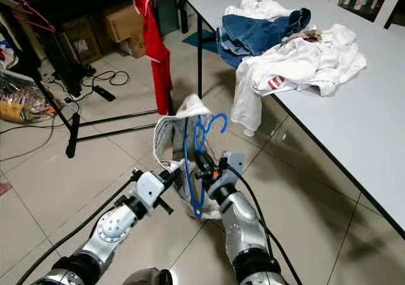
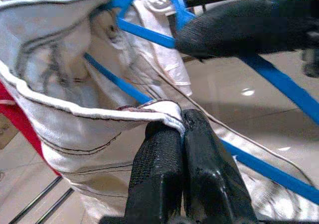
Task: Hang hanger
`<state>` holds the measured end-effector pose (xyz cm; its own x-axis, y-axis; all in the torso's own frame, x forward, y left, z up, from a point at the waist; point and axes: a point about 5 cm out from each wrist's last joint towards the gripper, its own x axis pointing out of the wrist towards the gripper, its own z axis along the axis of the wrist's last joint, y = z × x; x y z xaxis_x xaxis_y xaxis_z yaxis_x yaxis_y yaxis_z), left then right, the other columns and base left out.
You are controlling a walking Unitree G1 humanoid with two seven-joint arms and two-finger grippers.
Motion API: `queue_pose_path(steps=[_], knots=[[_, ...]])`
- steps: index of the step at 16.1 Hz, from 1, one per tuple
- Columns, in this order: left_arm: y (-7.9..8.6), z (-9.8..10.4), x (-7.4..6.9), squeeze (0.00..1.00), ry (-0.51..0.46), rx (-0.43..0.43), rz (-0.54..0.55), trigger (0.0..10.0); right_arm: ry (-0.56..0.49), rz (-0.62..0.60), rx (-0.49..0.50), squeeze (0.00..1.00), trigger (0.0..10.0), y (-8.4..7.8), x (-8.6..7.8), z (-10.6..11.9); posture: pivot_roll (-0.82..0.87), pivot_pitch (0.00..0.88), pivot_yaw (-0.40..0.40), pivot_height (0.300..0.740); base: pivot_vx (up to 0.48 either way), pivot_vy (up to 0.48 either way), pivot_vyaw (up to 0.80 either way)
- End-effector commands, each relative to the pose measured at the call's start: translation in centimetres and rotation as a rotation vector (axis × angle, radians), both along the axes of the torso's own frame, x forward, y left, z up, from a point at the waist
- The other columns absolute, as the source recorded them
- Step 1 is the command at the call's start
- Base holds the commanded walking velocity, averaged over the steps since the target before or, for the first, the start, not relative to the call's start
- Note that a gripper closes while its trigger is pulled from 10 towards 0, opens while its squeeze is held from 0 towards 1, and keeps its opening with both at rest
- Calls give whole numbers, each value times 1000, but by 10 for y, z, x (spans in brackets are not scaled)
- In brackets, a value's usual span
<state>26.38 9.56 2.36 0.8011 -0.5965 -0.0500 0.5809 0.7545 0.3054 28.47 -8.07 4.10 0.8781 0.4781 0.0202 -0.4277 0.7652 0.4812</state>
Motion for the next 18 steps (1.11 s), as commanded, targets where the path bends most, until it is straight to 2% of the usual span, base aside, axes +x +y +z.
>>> queue_pose_path(steps=[1, 10, 13, 14, 16, 18], knots=[[-2, 7, 5, 0, -24, -6, -14, 10000, -92, 18, 38, 0, 10000, 14, 7, 20, 55, 0, 76, 740, 0, 0, 0], [-11, 7, 2, 0, -28, -4, -77, 10000, -120, 53, 58, 0, 10000, 27, 12, 31, 56, 0, 77, 740, 0, 0, 0], [-14, 4, 2, 0, 28, -28, -88, 10000, -145, 56, 51, 0, 10000, 28, 15, 36, 56, 0, 77, 740, 0, 0, 0], [-14, 2, 2, 0, 61, -44, -84, 10000, -151, 57, 37, 0, 10000, 26, 14, 35, 58, 0, 76, 740, 0, 0, 0], [-7, -2, 2, 0, 124, -93, -53, 10000, -149, 38, -20, 0, 10000, 13, 7, 25, 61, 0, 75, 740, 0, 0, 0], [-1, -1, 3, 0, 132, -116, -21, 10000, -133, 12, -52, 0, 10000, 1, 1, 16, 63, 0, 75, 740, 0, 0, 0]])
